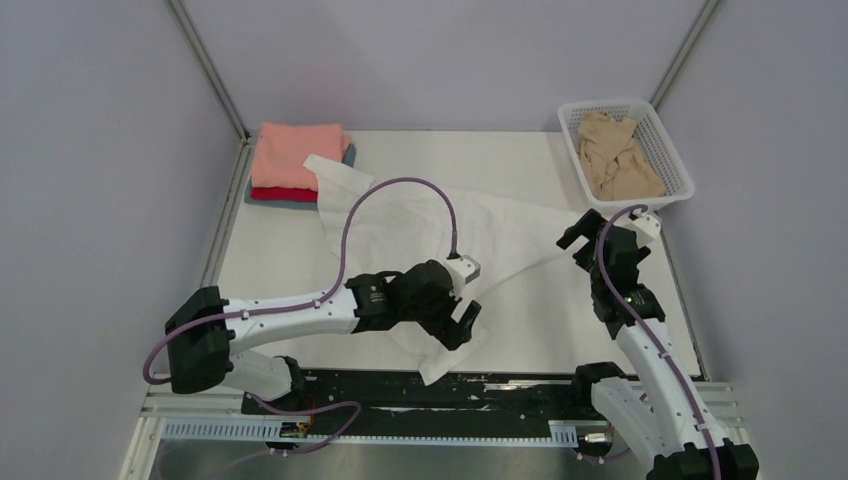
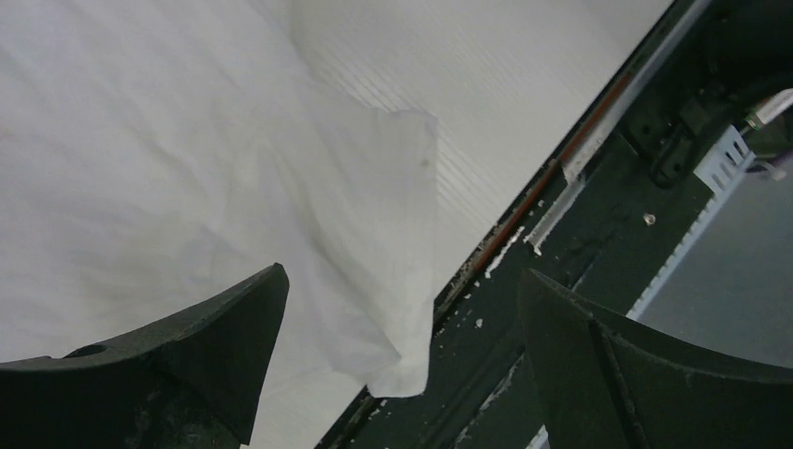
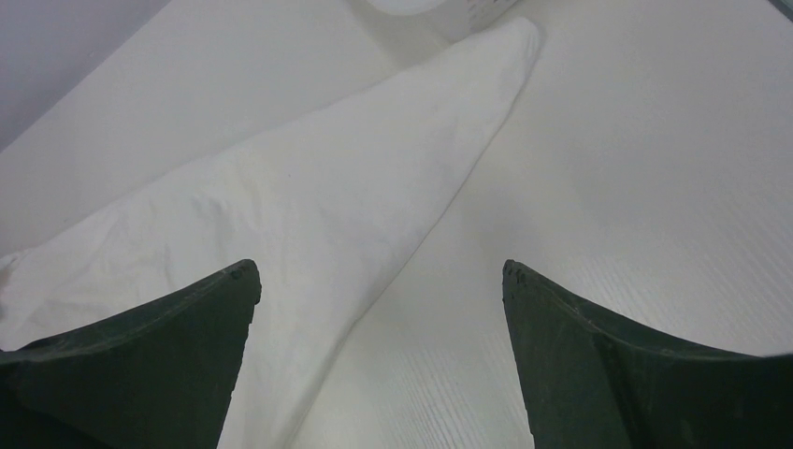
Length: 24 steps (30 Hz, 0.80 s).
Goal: Fold and stack the t-shirts
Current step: Flatten out the tshirt
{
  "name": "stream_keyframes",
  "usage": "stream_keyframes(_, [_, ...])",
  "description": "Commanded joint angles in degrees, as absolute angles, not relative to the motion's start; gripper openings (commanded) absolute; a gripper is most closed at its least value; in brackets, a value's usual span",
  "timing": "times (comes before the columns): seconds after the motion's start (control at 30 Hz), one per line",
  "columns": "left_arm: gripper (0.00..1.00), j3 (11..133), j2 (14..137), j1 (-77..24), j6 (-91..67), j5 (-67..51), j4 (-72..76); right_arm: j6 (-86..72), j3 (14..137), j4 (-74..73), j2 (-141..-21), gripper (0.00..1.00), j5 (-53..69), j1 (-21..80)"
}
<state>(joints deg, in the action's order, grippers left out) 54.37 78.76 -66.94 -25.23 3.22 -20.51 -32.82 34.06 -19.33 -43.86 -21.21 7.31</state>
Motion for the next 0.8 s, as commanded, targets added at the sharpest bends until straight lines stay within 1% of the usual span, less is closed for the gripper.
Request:
stream_keyframes(0.0, [1.0,52.6,79.2,-67.9,-28.1,-8.6,-11.9,-32.1,34.3,-17.0,-45.2,1.0,-18.7,7.1])
stream_keyframes(0.17, [1.0,56.3,88.2,-68.7,-28.1,-12.8,-13.0,-31.8,34.3,-17.0,-45.3,1.0,-18.3,7.1])
stream_keyframes(0.33, [0.99,56.3,94.2,-68.7,-28.8,-14.6,-15.5,-31.5,34.3,-17.1,-44.9,1.0,-18.9,7.1])
stream_keyframes(0.4, [0.98,55.8,95.5,-68.7,-29.2,-13.4,-16.9,-31.5,34.2,-17.1,-44.6,1.0,-19.0,7.1])
stream_keyframes(0.5, [0.95,55.8,96.7,-68.7,-30.3,-7.4,-19.8,-31.3,34.1,-17.2,-44.3,1.0,-19.1,7.1])
stream_keyframes(0.57, [0.9,55.8,97.5,-68.7,-31.7,-2.0,-23.5,-31.0,34.2,-17.2,-44.1,1.0,-19.1,7.1])
stream_keyframes(0.6, [0.88,55.7,97.9,-68.7,-32.5,-1.1,-24.4,-31.0,34.2,-17.2,-44.0,1.0,-19.2,7.1])
stream_keyframes(0.67, [0.88,55.0,98.4,-68.8,-33.5,2.5,-25.6,-30.9,34.2,-17.2,-43.7,1.0,-19.6,7.1])
stream_keyframes(0.77, [0.88,53.8,99.7,-69.2,-35.3,4.2,-26.5,-31.1,34.0,-17.2,-43.4,1.0,-20.6,7.1])
